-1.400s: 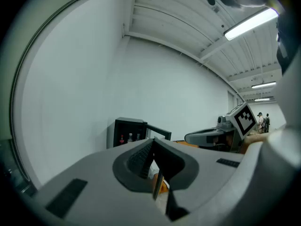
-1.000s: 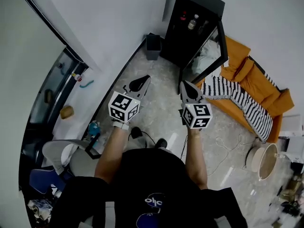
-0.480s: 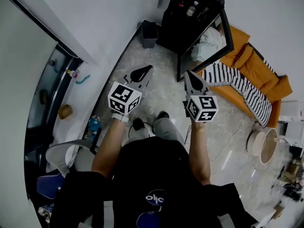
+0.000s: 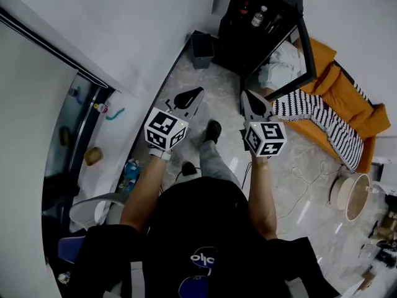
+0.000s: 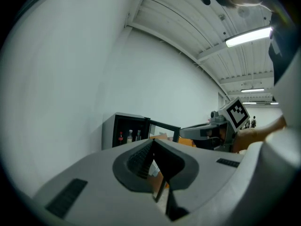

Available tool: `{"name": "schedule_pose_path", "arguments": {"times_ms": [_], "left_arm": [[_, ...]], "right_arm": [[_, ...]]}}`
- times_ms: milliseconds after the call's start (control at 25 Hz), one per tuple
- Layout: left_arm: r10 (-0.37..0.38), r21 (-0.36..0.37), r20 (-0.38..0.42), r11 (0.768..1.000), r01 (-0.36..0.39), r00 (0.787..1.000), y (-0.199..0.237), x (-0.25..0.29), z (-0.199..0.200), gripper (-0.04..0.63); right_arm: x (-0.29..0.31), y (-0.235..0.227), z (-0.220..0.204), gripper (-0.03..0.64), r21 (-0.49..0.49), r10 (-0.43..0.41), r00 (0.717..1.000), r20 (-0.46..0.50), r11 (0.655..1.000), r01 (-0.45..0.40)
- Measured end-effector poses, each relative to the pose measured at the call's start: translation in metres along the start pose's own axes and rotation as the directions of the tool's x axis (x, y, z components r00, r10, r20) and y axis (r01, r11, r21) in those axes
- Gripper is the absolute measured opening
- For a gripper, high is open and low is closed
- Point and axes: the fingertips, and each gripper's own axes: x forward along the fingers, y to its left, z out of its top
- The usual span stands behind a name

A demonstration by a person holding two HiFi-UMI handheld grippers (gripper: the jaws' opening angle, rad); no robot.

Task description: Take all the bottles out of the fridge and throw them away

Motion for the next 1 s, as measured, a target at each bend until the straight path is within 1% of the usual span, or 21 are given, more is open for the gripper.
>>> {"name": "schedule_pose_path", "arguments": {"times_ms": [200, 400, 720, 880, 1000], "left_arm": [[-0.005, 0.008, -0.016, 1.000, 0.006, 1.000, 0.030, 0.038, 0.010, 0.006], [-0.011, 0.019, -0.029, 1.000, 0.011, 1.000, 0.051, 0.091, 0.027, 0.006], [-0.036, 0.038, -0.045, 0.999, 0.038, 0.998, 0.060, 0.179, 0.052, 0.006], [-0.020, 0.065, -0.048, 0.998, 0.023, 0.999, 0.064, 0.207, 0.063, 0.006], [-0.016, 0.068, -0.047, 0.998, 0.019, 0.999, 0.067, 0.219, 0.068, 0.006]], "right_arm": [[0.045, -0.027, 0.015, 0.008, 0.008, 0.023, 1.000, 0.004, 1.000, -0.023], [0.083, -0.074, 0.033, 0.008, 0.028, 0.029, 1.000, 0.007, 0.999, -0.029], [0.128, -0.156, 0.061, 0.008, 0.050, 0.050, 0.998, 0.032, 0.997, -0.051], [0.144, -0.188, 0.067, 0.008, 0.066, 0.055, 0.997, 0.046, 0.996, -0.058], [0.149, -0.204, 0.066, 0.008, 0.083, 0.053, 0.997, 0.049, 0.995, -0.057]]}}
